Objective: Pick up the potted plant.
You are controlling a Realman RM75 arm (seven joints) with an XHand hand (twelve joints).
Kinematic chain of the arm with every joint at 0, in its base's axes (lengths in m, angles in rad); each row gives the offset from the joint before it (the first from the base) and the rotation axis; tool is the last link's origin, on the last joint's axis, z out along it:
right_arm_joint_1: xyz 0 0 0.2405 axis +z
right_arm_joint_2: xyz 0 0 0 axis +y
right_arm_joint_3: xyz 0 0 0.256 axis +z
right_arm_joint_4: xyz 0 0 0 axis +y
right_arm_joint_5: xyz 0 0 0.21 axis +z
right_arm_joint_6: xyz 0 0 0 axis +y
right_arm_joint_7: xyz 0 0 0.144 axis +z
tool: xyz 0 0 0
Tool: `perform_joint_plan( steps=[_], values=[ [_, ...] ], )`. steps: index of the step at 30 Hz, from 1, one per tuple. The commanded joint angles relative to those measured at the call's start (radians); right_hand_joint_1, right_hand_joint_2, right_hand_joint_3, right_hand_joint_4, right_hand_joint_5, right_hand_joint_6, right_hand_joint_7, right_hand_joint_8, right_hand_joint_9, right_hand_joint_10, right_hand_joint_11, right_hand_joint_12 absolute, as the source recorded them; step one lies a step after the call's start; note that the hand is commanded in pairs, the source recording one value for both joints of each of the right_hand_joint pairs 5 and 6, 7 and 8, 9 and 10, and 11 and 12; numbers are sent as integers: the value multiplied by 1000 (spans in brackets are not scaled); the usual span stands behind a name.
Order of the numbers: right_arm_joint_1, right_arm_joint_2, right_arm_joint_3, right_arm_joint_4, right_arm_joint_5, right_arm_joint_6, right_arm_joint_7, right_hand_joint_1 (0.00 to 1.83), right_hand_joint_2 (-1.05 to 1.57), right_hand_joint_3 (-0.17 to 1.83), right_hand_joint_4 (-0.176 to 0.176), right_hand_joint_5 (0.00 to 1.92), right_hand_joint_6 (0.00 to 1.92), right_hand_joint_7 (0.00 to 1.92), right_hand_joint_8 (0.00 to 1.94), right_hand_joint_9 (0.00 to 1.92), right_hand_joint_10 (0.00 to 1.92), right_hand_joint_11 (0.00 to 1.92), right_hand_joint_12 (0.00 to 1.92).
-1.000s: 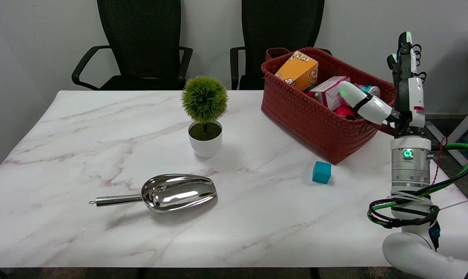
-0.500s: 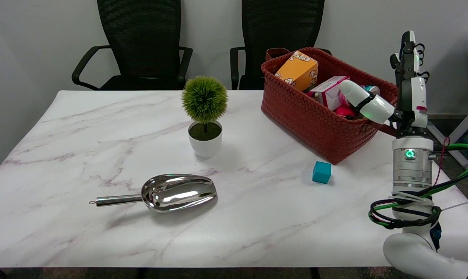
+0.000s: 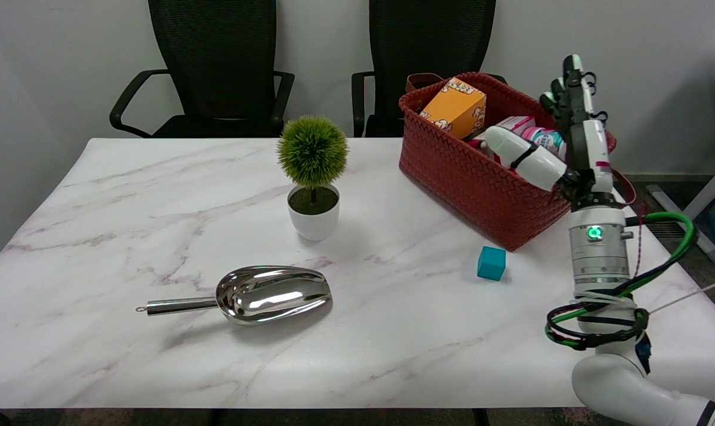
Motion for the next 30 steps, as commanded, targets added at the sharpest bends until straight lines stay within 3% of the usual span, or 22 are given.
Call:
perform_joint_plan(
  steps=[1,8,15,23,30],
  values=[
    [63,-90,-80,26,15,-200,16,837,730,-175,0,0,0,18,18,145,145,270,270],
    [77,-95,-97,29,15,-255,24,843,752,-175,0,0,0,19,19,145,145,279,279],
    [111,-136,-89,9,15,-417,26,822,768,-175,0,0,0,15,15,139,139,275,275],
    [167,-200,-118,-81,12,-429,76,812,769,-175,0,0,0,10,10,132,132,267,267],
    [273,-200,-191,-198,15,-429,151,812,766,-175,0,0,0,16,16,143,143,309,309]
  ],
)
